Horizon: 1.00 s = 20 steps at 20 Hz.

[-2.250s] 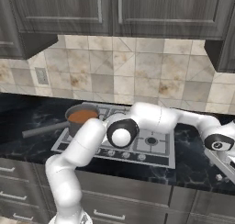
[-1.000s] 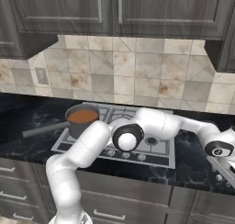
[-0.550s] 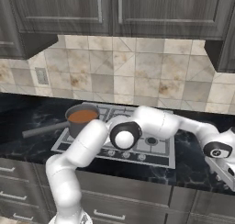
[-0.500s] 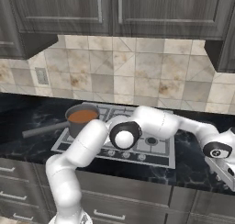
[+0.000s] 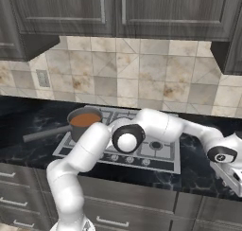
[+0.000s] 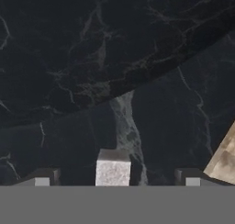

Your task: Pick up the sugar cube(s) and place them in the saucepan with hot chocolate.

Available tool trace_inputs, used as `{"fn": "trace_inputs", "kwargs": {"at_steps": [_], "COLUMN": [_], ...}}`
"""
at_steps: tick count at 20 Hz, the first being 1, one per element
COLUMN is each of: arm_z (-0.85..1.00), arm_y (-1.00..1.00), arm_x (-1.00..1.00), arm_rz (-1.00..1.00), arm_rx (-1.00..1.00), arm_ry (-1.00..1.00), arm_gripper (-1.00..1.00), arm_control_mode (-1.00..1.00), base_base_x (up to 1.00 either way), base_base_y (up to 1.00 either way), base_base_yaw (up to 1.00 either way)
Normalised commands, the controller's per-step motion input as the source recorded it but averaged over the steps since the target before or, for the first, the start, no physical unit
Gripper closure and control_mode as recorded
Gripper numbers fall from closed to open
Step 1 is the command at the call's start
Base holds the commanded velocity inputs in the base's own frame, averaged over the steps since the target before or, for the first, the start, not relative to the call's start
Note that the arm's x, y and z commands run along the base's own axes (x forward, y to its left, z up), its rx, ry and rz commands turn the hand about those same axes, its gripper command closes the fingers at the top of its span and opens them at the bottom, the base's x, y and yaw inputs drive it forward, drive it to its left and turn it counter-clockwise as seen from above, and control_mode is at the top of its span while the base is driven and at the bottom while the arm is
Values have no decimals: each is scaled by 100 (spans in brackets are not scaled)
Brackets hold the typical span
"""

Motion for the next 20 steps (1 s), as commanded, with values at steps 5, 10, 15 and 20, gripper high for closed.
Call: {"fn": "trace_inputs", "kwargs": {"at_steps": [5, 10, 15, 20], "arm_z": [0, 0, -6, -15], "arm_y": [-14, -9, 0, 0], "arm_x": [22, 13, 0, -14], "arm_rz": [0, 0, 0, -1], "arm_rx": [0, 0, 0, 2], "arm_ry": [0, 0, 0, 0], "arm_gripper": [-100, -100, -100, -100], "arm_control_mode": [-100, -100, -100, -100], "base_base_x": [0, 0, 0, 0], "base_base_y": [0, 0, 0, 0], "base_base_yaw": [0, 0, 0, 0]}}
